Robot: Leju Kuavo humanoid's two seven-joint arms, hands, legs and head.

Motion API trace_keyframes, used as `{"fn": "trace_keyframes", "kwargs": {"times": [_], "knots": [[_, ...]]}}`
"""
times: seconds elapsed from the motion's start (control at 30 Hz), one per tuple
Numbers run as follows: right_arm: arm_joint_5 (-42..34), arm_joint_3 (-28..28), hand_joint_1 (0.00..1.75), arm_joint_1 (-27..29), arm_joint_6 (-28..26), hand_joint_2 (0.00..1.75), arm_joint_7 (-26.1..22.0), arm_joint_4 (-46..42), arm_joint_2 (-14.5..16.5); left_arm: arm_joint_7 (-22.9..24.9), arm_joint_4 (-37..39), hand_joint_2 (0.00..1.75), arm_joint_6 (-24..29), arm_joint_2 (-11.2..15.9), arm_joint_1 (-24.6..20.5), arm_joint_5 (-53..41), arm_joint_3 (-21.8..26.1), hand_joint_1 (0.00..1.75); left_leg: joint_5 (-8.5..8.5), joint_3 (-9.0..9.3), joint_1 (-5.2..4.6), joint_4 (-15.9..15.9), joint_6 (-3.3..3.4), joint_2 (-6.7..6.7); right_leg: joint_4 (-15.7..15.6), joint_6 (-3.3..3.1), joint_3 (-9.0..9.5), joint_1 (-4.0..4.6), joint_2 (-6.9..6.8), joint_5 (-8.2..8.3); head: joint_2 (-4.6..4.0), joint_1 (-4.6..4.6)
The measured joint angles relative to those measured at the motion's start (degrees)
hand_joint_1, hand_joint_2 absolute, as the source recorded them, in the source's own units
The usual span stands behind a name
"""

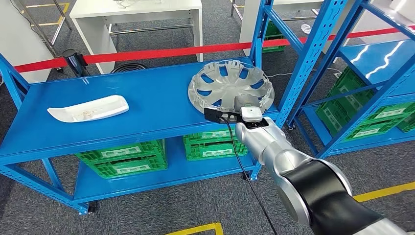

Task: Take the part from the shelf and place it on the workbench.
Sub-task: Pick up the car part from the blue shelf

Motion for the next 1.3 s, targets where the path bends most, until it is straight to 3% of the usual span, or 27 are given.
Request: {"fn": "trace_keyframes", "kwargs": {"times": [0.23,0.63,1.3], "knots": [[1.3,0.1,1.75,-1.7,-0.2,1.75,1.2,0.0,-0.6,-0.2,0.0,1.75,-0.3,0.1,0.3,0.5,0.1,0.0,0.01,-0.04,-0.01,0.0,0.0,-0.01,0.0,0.0,-0.03,-0.01,0.0,0.01,0.0,0.0],[7.1,2.9,1.75,-12.2,2.7,1.75,1.4,0.0,-1.5,0.3,0.0,1.75,-0.6,0.5,0.9,3.3,1.5,0.0,0.01,-0.15,-0.02,0.0,-0.03,-0.01,0.0,0.0,-0.13,0.0,0.01,0.0,0.0,0.02],[10.6,8.5,1.75,-14.5,4.5,1.75,0.5,0.0,1.1,-0.4,0.0,1.75,-1.1,0.9,2.3,5.6,4.0,0.0,0.0,-0.2,-0.02,-0.1,-0.04,-0.05,0.0,-0.03,-0.21,0.0,-0.01,-0.03,0.0,0.0]]}}
